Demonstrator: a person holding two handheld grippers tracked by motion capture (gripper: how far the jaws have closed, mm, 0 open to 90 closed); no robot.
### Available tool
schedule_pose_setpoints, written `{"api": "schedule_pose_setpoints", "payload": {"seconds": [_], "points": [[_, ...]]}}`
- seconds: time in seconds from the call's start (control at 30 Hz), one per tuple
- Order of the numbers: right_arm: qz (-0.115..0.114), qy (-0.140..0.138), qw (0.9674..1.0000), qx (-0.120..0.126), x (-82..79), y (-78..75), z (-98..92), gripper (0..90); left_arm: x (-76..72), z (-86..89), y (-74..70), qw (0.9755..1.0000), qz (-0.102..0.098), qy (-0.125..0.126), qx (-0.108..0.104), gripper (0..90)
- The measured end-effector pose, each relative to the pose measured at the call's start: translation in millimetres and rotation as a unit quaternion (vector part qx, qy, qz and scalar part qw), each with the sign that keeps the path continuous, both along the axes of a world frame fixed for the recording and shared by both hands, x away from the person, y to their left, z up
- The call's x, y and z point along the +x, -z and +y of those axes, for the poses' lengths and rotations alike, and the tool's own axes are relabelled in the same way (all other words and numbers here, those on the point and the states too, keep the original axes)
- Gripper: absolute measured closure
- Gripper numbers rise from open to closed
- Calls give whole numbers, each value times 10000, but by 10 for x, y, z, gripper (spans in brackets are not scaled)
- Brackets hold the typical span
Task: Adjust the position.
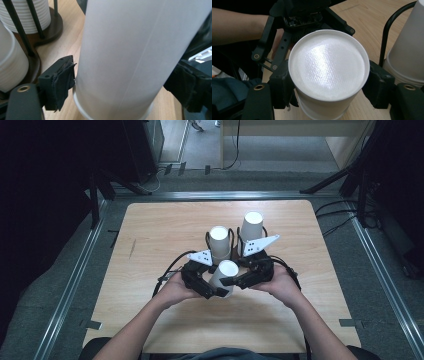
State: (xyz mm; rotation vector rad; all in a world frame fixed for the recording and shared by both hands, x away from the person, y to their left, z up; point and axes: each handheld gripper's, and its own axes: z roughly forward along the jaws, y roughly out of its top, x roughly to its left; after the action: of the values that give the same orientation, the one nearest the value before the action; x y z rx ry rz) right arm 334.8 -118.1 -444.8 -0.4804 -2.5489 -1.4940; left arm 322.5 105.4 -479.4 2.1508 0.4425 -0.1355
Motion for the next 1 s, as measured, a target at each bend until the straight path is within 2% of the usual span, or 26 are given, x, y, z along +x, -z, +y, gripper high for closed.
{"api": "schedule_pose_setpoints", "payload": {"seconds": [0.03, 0.07, 0.23, 0.3, 0.33, 0.4, 0.47, 0.53, 0.6, 0.77, 0.83, 0.9, 0.93, 1.0], "points": [[0, 0, 10000, 0, 0, 0, 0, 330, -8, 7, -7, 10000, -70, 16, -29, 173], [-3, 3, 10000, 7, 2, -2, -2, 332, -16, 7, -12, 9999, -113, 6, -47, 223], [57, 20, 10000, 42, 15, 0, -16, 333, -8, 9, -27, 9999, -135, 61, -7, 247], [104, 40, 9999, 30, 21, 1, -21, 329, 0, 5, -30, 9999, -83, 79, 6, 267], [232, 101, 9997, -24, 40, 5, -29, 326, 17, 1, -30, 9999, -26, 48, 109, 272], [234, 137, 9996, -54, 49, 6, -37, 320, 25, -2, -25, 9999, 41, 41, 109, 277], [239, 130, 9996, -49, 54, 4, -45, 254, 43, 1, -35, 9997, 88, 64, 224, 278], [128, 160, 9998, -36, 53, -11, -69, 243, 54, 7, -46, 9996, 96, 68, 242, 278], [109, 160, 9998, -36, 49, -19, -82, 232, 72, 32, -67, 9998, 129, 20, 176, 278], [6, 122, 9999, -99, 39, -30, -146, 229, 107, 104, -124, 9995, 155, -36, 256, 277], [-80, 141, 9996, -252, 26, -14, -164, 229, 122, 153, -171, 9992, 132, -52, 362, 277], [-104, 125, 9994, -296, 24, -5, -165, 229, 124, 168, -185, 9991, 131, -74, 389, 278], [-113, 111, 9992, -354, 17, 12, -161, 229, 135, 199, -209, 9986, 100, -106, 516, 279], [-118, 85, 9991, -403, 13, 27, -152, 229, 139, 215, -219, 9984, 89, -115, 550, 279]]}}
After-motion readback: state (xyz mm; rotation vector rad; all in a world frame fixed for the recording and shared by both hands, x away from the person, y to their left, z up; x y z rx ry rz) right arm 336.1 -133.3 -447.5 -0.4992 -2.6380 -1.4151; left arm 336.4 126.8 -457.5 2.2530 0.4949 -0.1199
